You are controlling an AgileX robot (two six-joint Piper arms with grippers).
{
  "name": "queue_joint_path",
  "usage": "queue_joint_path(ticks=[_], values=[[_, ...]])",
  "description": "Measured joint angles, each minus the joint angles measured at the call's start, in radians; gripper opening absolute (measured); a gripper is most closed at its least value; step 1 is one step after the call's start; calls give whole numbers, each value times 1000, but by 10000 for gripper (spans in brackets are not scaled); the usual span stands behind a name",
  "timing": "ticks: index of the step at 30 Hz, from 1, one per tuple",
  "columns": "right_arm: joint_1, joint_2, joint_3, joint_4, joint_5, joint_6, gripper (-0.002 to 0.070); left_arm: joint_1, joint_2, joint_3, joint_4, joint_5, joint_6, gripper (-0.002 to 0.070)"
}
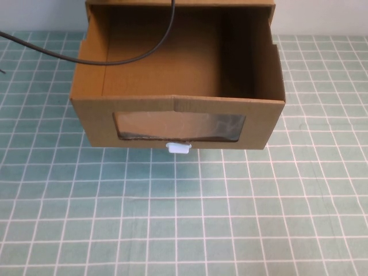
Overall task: Close the shoe box
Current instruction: Close the shoe box with your right arm
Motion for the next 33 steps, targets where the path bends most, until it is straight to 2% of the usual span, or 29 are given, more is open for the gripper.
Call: queue_joint_path(ticks=[3, 6, 10, 12, 15, 18, 21, 24, 27, 33], values=[[0, 173, -169, -28, 215, -63, -11, 0, 0, 0, 0, 0, -4, -5], [0, 357, -330, -60, 348, -145, -11, 0, 0, 0, 0, 0, -7, -5], [5, 601, -488, -67, 449, -254, -11, 0, 2, 0, 0, 0, -7, -5], [43, 714, -559, -63, 456, -282, -11, 0, 2, 0, 0, 0, -7, -5], [155, 850, -644, -67, 418, -291, -11, 0, 2, 0, 0, 0, -7, -5], [331, 967, -733, -88, 353, -274, -11, 0, 2, 0, 0, 0, -7, -5], [509, 1063, -803, -163, 236, -210, -11, 0, 2, 0, -2, 0, -10, -5], [637, 1137, -853, -245, 112, -134, -11, 0, 2, 0, -2, 0, -14, -5], [682, 1204, -894, -270, 22, -104, -11, 0, 2, 0, -2, 0, -14, -5], [684, 1325, -963, -285, -65, -94, -11, 0, 2, 0, -4, 0, -14, -5]])
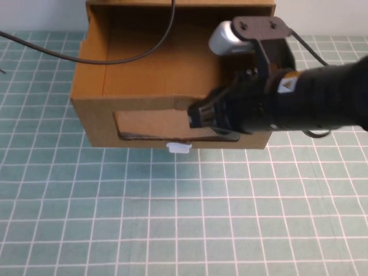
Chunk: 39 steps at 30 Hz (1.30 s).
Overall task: Close the shoe box
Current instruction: Close the shoe box with your right arm
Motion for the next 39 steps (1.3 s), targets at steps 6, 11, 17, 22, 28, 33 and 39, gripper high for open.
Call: queue_joint_path(ticks=[6, 11, 17, 22, 28, 33, 39], values=[[-31, 69, -72, -1, -30, 0, -11, 0, 0, 0, 0, 0, -1, -5], [-67, 122, -151, -1, -34, 0, -11, 0, 2, -1, 0, 0, -1, -5], [-110, 198, -270, 10, -16, 0, -11, 0, 2, -1, 0, 1, -1, -5], [-156, 283, -380, 25, -16, 0, -11, 0, 2, -1, -2, 1, -1, -5], [-188, 381, -488, 38, -16, -7, -11, 0, 2, -1, -3, 1, -1, -5], [-200, 438, -554, 59, -20, -18, -11, 2, 2, -2, -3, 1, -1, -5], [-213, 474, -604, 75, 17, -20, -11, 2, 2, -2, -3, 2, -1, -5]])
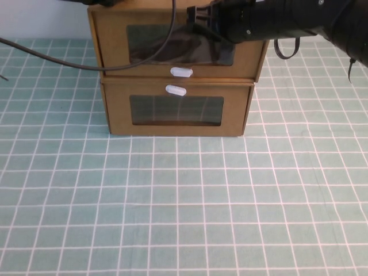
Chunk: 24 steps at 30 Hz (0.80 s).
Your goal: Close the shoe box
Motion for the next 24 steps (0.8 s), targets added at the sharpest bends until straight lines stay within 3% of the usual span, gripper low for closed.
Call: queue_joint_path(ticks=[8, 14, 19, 24], values=[[-12, -60, -14, -10, 212, -10, -11, 10, -40, 0, 27, 64, -14, -5], [14, -251, 25, -139, 367, 33, -11, 21, -155, 35, 72, 70, -19, -5], [92, -527, 236, -311, 393, 142, -11, 21, -355, 228, 92, -35, -8, -5], [117, -810, 530, -352, 387, 182, -11, 21, -637, 572, 98, -215, 10, -5]])
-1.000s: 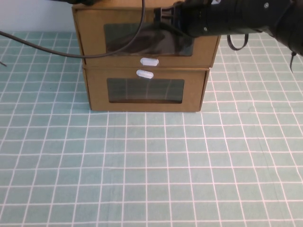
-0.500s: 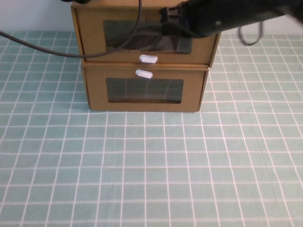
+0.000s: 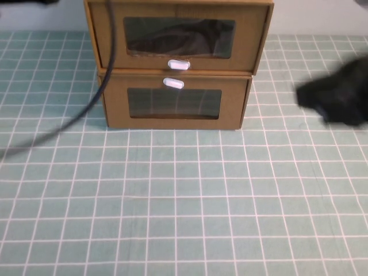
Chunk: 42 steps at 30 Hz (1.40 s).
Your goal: Close the shoe box
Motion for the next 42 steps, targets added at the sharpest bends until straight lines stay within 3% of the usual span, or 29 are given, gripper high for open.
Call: queue_joint_path(ticks=[4, 13, 19, 25, 34, 42], values=[[0, -257, 216, -28, -5, 37, -11, 0, -262, 290, -25, -109, 2, -5], [0, -757, 537, -75, -61, 155, -11, 0, -890, 761, -49, -180, 4, -5], [0, -914, 667, -96, -89, 180, -11, 0, -1252, 977, -53, -254, -64, -5], [0, -917, 810, -99, -294, 180, -11, 0, -1266, 1099, -40, -254, -71, -5], [0, -913, 1066, -101, -759, 180, -11, 0, -1232, 1341, -46, -455, -75, -5], [0, -912, 1101, -101, -807, 180, -11, 0, -1232, 1354, -49, -419, -79, -5]])
